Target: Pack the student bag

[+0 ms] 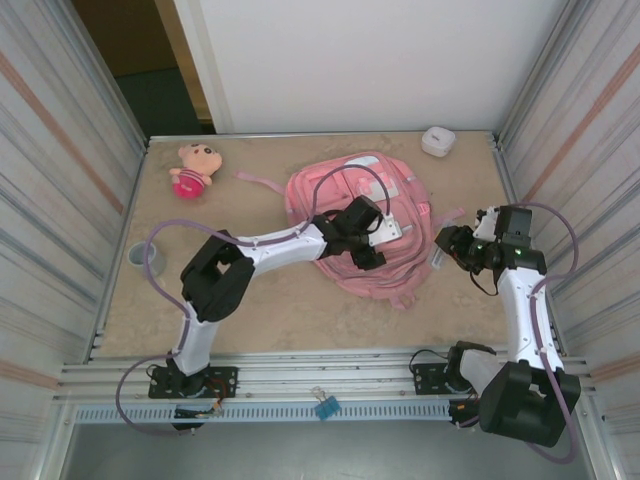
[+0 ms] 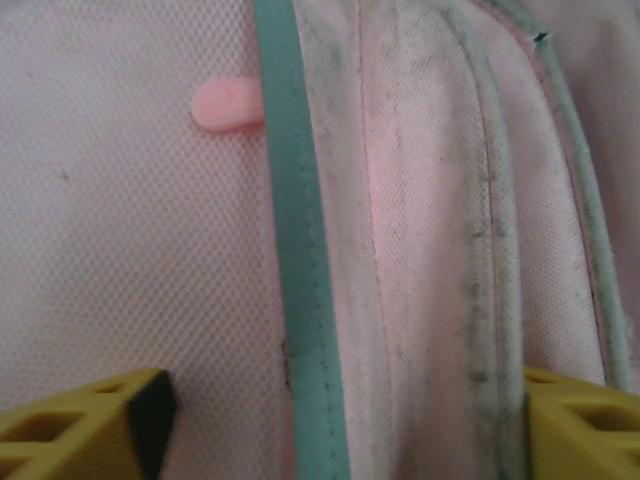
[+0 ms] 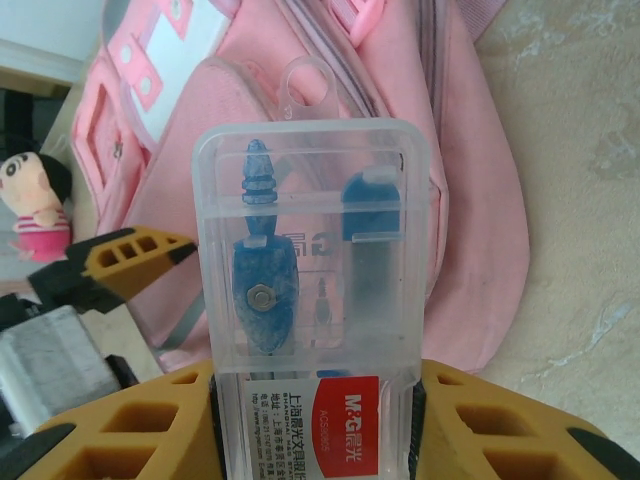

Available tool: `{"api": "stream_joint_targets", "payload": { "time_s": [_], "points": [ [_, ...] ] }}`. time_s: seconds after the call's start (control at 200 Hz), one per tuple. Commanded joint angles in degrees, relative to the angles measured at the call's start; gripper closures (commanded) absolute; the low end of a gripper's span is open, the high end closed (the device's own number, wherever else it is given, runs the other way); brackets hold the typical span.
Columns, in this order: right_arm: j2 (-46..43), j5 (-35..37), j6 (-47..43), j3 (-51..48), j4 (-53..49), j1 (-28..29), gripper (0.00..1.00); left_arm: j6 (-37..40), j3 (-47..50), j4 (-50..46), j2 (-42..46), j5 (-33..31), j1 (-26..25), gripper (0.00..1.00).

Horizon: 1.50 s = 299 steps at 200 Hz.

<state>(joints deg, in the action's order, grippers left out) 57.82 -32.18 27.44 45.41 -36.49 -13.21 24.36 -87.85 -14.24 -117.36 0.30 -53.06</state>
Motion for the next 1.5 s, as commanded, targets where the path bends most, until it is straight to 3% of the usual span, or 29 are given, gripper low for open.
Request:
{"api": "stream_joint_targets", "payload": {
  "time_s": [0.0,0.095,0.185,0.306,0.546,0.812,0.937,1.037,1.178,1.493],
  "points": [
    [0.1,-2.1,-0.4,-0.3,0.0,-0.3,0.65,1.4,-1.2,0.2,0.2,-3.2,0.2,0.39],
    [0.0,-2.8,0.8,-0.8,0.6,-0.3,0.65,-0.1,-0.7,-0.2,3.6,-0.7,0.2,0.57],
    [-0.3,-3.7,1.6,-1.5,1.4,-0.3,0.65,-4.5,0.2,0.2,8.3,2.4,0.2,0.89],
    [0.1,-3.8,2.9,-2.3,2.2,-0.4,0.65,-11.0,3.6,4.7,15.0,7.7,0.1,0.99],
    [-0.6,-7.4,13.3,-5.0,8.1,1.6,0.64,-17.5,3.5,7.2,20.5,11.0,0.6,1.00],
    [5.2,0.0,27.5,-7.2,20.7,18.5,0.62,-23.1,2.7,10.3,21.2,13.0,2.9,1.00],
    [10.1,1.5,32.8,-7.6,27.9,22.4,0.47,-23.5,3.2,11.6,21.6,13.7,3.3,1.00],
    [12.7,0.5,32.1,-6.5,28.2,22.6,0.35,-23.4,3.7,12.4,22.1,14.2,3.7,0.99],
    [11.6,1.1,27.5,-5.3,21.6,20.2,0.35,-23.6,5.0,12.6,22.7,14.4,4.5,0.98],
    [-9.2,8.8,17.7,-4.9,2.7,12.8,0.37,-22.1,10.2,10.5,22.1,12.1,4.6,0.96]
  ]
}}
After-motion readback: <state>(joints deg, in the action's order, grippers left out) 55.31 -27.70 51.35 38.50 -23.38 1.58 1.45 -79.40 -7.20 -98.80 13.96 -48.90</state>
